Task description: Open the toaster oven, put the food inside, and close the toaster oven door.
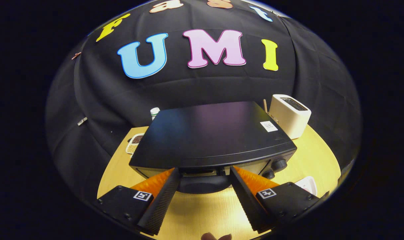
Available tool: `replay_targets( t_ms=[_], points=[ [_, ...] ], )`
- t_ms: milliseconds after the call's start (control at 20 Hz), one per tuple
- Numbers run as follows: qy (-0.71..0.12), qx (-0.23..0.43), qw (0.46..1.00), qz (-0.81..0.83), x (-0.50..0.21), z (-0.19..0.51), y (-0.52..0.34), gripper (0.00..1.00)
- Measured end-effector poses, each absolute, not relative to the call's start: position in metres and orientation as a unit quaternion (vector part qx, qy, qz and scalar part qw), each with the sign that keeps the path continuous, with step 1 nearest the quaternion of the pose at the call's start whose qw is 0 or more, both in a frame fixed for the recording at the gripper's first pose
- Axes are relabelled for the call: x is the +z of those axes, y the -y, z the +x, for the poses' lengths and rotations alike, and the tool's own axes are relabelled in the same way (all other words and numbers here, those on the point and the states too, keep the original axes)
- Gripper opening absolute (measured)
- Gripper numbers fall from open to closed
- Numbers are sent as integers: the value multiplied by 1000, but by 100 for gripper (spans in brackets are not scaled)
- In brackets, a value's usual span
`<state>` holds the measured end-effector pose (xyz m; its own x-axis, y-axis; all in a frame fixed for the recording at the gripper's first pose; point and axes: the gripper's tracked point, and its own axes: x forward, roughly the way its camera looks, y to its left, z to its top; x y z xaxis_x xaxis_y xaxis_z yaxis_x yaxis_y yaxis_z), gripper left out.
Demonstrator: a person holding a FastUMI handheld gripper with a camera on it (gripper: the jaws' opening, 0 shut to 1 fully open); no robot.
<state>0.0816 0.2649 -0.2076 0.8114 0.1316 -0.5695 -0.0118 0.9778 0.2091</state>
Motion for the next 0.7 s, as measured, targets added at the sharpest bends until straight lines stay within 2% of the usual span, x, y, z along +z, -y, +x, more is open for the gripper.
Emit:
replay_targets(
  t_ms=[450,700],
  points=[
    [-316,25,947,56,-223,70,-279,100],
    [-322,25,944,72,-230,31,-276,100]
  ],
)
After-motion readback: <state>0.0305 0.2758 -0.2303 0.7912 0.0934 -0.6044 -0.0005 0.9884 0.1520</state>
